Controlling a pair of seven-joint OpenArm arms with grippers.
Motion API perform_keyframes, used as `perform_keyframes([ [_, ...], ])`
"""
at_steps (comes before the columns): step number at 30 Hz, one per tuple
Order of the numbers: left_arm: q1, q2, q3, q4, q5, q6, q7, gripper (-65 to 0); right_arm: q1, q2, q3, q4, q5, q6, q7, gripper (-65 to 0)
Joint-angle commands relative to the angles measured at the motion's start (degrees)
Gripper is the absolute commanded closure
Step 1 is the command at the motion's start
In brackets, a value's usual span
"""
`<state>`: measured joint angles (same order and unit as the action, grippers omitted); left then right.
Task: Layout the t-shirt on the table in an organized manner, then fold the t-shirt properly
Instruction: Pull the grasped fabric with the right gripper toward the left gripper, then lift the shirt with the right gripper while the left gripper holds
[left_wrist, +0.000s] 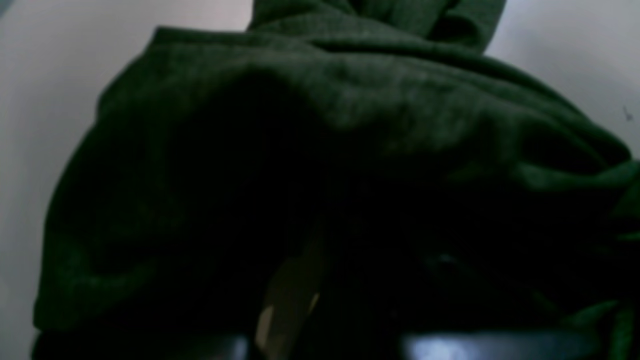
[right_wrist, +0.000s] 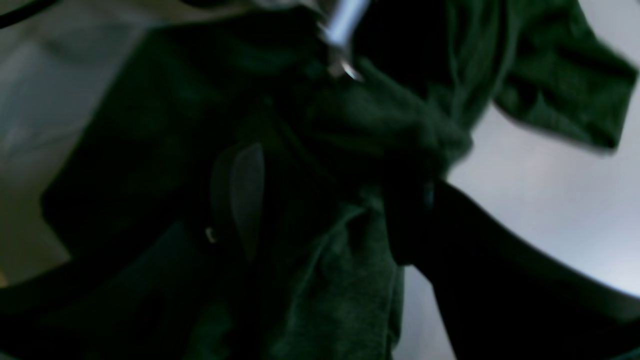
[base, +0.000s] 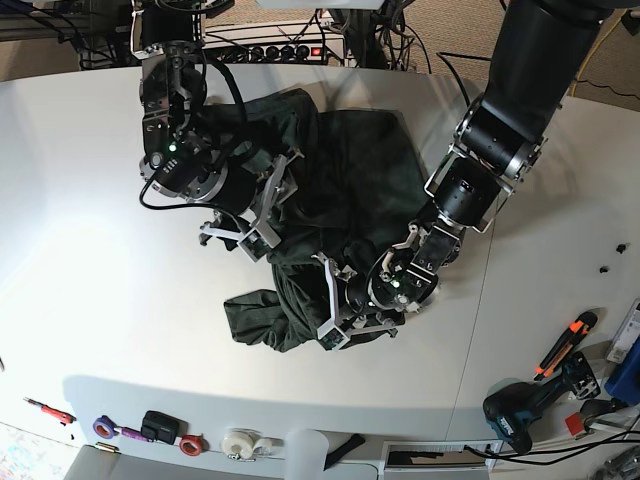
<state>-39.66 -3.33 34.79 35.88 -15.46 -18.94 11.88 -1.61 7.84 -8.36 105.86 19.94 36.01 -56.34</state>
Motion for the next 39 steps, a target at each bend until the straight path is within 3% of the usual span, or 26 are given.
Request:
perform_keyframes([
  [1,-0.50,-0.33,-0.04,-0.15,1.79,0.96,3.02,-5.0,0.85,0.09,0.17,0.11,0.92,-0.17,1.92,-36.5],
  [5,0.13,-0.33,-0.04,-0.15,1.81,0.92,1.40,-5.0,0.85,0.07,0.15,-2.40,-4.17,-8.92,8.24,-36.5],
  [7,0.50,-0.33,-0.04,-0.15,1.81,0.94,0.46,-5.0,0.96,-0.42,0.17,-2.86,-6.84,-11.72,10.54,-36.5],
  [19,0.76,-0.33,-0.04,-0.15,1.86,0.96,0.13,-5.0,5.29,-3.56,0.15,-5.11,-7.61,-14.40,10.40,-35.6],
  [20,0.76,-0.35,-0.04,-0.15,1.86,0.94,0.13,-5.0,5.53,-3.56,0.15,-5.57,-7.65,-14.40,9.86,-31.1],
  [24,0.76,-0.35,-0.04,-0.15,2.05,0.96,0.09,-5.0,5.57,-3.54,0.15,-6.23,-9.18,-14.38,8.61,0.0],
  [32,0.76,-0.35,-0.04,-0.15,2.05,0.96,0.11,-5.0,5.57,-3.54,0.15,-6.10,-9.55,-14.40,8.52,0.0],
  [35,0.76,-0.35,-0.04,-0.15,2.05,0.96,0.11,-5.0,5.57,-3.56,0.15,-6.12,-12.61,-14.40,8.44,0.0],
  [39,0.76,-0.35,-0.04,-0.15,2.05,0.96,0.11,-5.0,5.57,-3.58,0.20,-6.12,-14.91,-15.76,8.55,-29.1],
])
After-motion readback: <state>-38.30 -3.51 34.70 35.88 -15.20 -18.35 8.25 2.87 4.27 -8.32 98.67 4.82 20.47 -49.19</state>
